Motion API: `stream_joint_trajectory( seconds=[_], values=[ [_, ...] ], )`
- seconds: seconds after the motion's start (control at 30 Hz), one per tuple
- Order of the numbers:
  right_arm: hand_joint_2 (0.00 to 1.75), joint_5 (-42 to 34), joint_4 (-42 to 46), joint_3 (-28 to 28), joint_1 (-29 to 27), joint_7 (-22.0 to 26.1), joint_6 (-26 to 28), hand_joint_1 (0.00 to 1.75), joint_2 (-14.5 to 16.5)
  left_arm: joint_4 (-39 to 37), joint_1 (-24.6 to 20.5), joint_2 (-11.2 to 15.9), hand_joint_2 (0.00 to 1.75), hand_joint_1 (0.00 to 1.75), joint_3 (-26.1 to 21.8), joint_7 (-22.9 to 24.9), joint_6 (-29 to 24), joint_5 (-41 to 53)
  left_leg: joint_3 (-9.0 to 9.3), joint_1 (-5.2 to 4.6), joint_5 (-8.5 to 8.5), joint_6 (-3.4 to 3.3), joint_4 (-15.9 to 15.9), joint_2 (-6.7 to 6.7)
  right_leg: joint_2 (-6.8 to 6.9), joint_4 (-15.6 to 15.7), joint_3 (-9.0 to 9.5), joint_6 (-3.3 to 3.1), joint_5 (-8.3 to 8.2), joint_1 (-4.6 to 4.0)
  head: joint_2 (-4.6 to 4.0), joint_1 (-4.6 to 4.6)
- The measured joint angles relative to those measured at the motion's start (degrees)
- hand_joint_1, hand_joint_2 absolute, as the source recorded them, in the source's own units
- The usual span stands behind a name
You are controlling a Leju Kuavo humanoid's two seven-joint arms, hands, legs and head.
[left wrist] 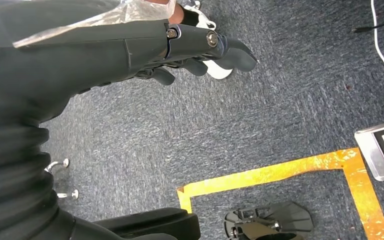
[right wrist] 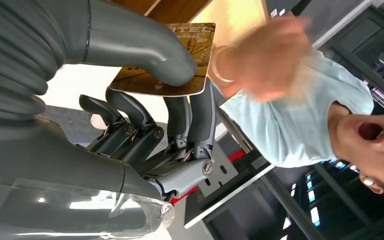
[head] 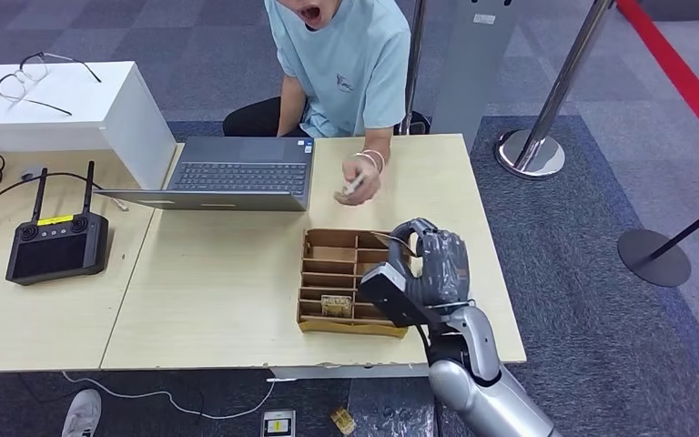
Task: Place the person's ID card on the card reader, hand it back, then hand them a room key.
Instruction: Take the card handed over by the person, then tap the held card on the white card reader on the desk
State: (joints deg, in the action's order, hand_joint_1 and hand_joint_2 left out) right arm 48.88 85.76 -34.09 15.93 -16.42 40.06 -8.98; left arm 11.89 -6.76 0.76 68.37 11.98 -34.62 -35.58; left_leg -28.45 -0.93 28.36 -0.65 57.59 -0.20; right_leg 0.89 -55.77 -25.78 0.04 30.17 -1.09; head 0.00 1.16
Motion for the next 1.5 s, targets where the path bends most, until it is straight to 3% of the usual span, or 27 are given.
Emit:
stream_joint_trajectory(
  seconds=[0.2,0.37,0.43,0.77,1.03,1.5],
  values=[
    [1.75,2.03,0.91,2.04,-0.73,-0.14,-0.01,1.75,0.26,0.0,0.01,0.0,1.75,0.0,0.0,0.0,0.0,0.01,0.01,0.0,0.0,0.0,0.01,0.01,-0.01,0.0,0.0,0.0,0.0,0.0,0.0,0.0],
    [1.75,22.09,4.9,8.05,-4.19,0.19,0.04,1.75,2.25,0.0,0.13,-0.06,1.75,0.0,0.02,0.41,0.22,0.44,0.01,0.01,0.0,0.0,0.03,-0.02,0.0,0.0,-0.01,0.0,0.0,0.01,0.0,-0.02],
    [1.75,25.76,6.52,10.87,-5.48,0.13,0.04,1.75,2.81,0.0,0.17,-0.1,1.75,0.0,0.04,0.68,0.33,0.57,0.01,0.01,0.01,0.0,0.02,-0.01,0.0,0.0,-0.02,0.0,0.01,0.0,0.0,-0.01],
    [1.75,34.46,9.57,18.08,-9.98,-8.91,0.01,1.75,2.64,0.0,0.22,-0.15,1.75,0.0,0.13,0.47,0.35,1.07,0.02,0.01,0.0,0.0,0.03,0.02,-0.01,0.0,0.0,0.0,-0.01,0.01,0.0,-0.01],
    [1.75,36.21,8.68,19.13,-10.23,-14.21,-0.07,1.75,0.21,0.0,0.16,-0.13,1.75,0.0,0.77,0.7,0.56,1.71,0.0,0.0,0.0,0.0,0.04,0.01,-0.01,0.0,0.0,0.0,-0.01,0.01,-0.01,0.0],
    [1.75,34.83,4.02,18.38,-9.26,-14.68,-0.12,1.75,-1.78,0.0,0.01,-0.13,1.75,0.0,1.2,0.36,0.74,2.79,0.0,0.01,0.0,0.0,0.01,0.0,-0.01,0.0,0.01,0.0,-0.01,-0.01,0.0,-0.01]
  ],
)
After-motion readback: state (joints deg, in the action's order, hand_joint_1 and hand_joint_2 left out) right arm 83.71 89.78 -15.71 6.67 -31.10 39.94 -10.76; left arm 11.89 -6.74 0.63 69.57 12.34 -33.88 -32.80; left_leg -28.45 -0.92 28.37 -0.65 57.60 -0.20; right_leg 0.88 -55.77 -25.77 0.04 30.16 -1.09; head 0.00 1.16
